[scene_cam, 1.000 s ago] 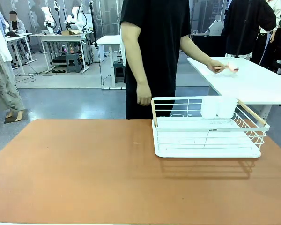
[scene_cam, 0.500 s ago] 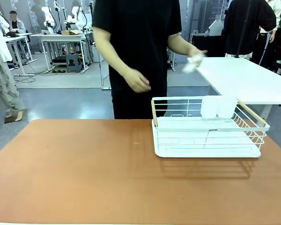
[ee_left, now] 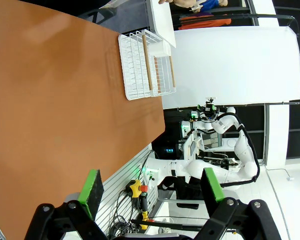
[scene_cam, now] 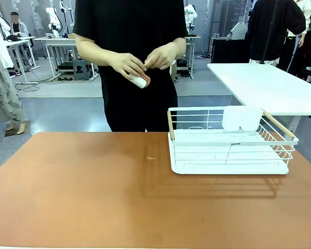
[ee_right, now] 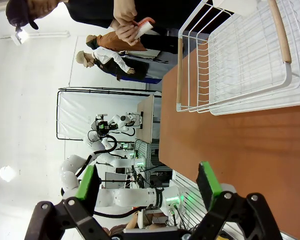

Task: Clean the table.
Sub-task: Pick up the Lint Roller when the human hands it over, then clean the table with the Lint Roller when the human lifts the Dish drying rack.

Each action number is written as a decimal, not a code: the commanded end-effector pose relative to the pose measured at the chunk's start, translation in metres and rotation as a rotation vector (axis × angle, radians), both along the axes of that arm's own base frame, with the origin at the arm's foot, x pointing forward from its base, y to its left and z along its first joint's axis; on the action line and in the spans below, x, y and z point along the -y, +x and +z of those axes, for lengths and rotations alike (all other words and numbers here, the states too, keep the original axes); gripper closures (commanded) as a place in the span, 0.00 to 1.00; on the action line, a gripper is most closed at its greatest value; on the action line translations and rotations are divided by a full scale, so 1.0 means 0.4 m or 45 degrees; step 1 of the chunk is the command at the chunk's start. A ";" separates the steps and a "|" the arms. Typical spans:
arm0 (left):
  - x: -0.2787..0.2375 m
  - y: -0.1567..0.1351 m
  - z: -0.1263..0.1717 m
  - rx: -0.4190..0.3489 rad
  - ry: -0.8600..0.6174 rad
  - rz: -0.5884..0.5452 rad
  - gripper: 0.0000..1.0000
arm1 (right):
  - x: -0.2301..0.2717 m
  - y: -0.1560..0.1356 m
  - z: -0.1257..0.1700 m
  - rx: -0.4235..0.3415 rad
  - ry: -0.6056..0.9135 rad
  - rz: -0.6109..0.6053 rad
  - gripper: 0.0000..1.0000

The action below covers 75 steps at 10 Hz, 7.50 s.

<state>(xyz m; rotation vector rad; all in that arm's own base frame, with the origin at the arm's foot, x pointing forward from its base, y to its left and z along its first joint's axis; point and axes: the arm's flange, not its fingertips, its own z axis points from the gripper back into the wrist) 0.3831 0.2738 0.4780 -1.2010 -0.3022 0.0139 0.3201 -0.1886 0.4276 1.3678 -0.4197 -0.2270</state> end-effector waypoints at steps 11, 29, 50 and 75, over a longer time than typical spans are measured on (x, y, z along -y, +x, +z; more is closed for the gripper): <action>0.000 -0.010 0.003 0.017 -0.005 0.001 0.00 | -0.004 -0.004 0.010 0.001 0.007 -0.001 0.00; 0.000 -0.010 0.003 0.017 -0.005 0.001 0.00 | -0.344 0.015 0.162 -0.197 -0.182 -0.214 0.00; 0.000 -0.010 0.003 0.017 -0.005 0.001 0.00 | -0.557 0.079 0.010 -0.195 -0.245 -0.350 0.54; 0.000 -0.010 0.003 0.017 -0.005 0.001 0.00 | -0.555 0.187 0.056 -0.228 -0.260 -0.363 0.99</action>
